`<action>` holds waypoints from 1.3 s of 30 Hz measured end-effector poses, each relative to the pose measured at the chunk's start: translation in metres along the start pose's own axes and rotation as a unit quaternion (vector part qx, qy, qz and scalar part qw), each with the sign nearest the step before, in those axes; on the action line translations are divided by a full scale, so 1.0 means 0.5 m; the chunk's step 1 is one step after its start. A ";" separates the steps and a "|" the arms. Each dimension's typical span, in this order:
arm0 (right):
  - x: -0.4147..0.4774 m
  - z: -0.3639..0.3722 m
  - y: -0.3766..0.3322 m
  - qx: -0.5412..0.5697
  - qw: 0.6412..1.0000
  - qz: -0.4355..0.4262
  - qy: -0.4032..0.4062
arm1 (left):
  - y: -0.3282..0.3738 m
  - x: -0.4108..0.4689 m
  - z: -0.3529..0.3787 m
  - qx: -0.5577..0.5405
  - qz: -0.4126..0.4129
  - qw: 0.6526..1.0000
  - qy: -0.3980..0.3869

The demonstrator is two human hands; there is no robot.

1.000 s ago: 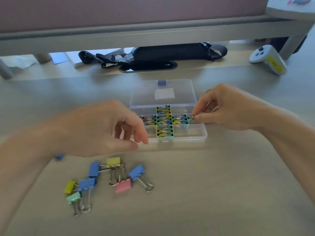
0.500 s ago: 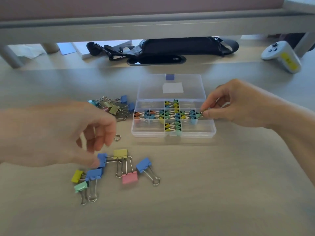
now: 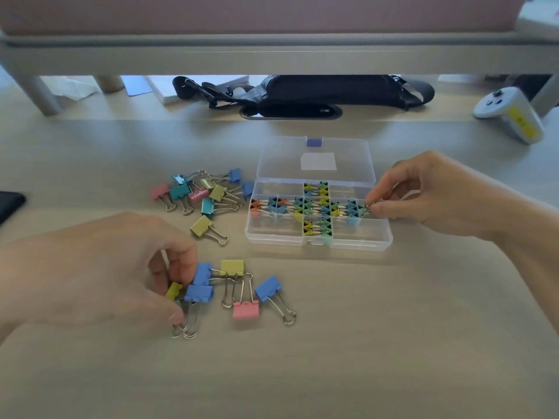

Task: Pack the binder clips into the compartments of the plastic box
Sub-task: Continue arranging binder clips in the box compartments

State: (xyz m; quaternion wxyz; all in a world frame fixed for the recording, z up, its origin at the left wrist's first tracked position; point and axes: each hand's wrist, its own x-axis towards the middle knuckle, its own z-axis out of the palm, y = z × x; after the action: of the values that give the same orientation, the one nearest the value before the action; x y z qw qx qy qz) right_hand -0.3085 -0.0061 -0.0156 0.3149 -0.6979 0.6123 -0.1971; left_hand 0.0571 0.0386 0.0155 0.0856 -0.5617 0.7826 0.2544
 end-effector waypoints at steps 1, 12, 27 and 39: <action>0.000 0.001 0.001 0.000 1.000 -0.002 0.001 | -0.004 0.005 -0.001 -0.006 0.012 1.000 0.003; -0.006 0.015 0.000 0.000 1.000 -0.026 0.005 | 0.026 0.042 0.007 -0.039 0.059 0.997 0.010; -0.012 0.040 -0.024 -0.014 0.998 -0.053 -0.007 | 0.006 0.054 -0.013 -0.146 0.107 0.981 0.070; -0.021 -0.008 -0.019 0.093 0.992 -0.081 -0.010 | 0.209 0.179 0.031 -0.302 0.205 0.916 0.165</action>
State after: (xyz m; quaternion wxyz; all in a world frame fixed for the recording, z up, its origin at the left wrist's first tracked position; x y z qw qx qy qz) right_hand -0.3061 0.0037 -0.0050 0.3674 -0.7151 0.5294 -0.2709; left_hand -0.0736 -0.0036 -0.0038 -0.2729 -0.4222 0.7692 0.3943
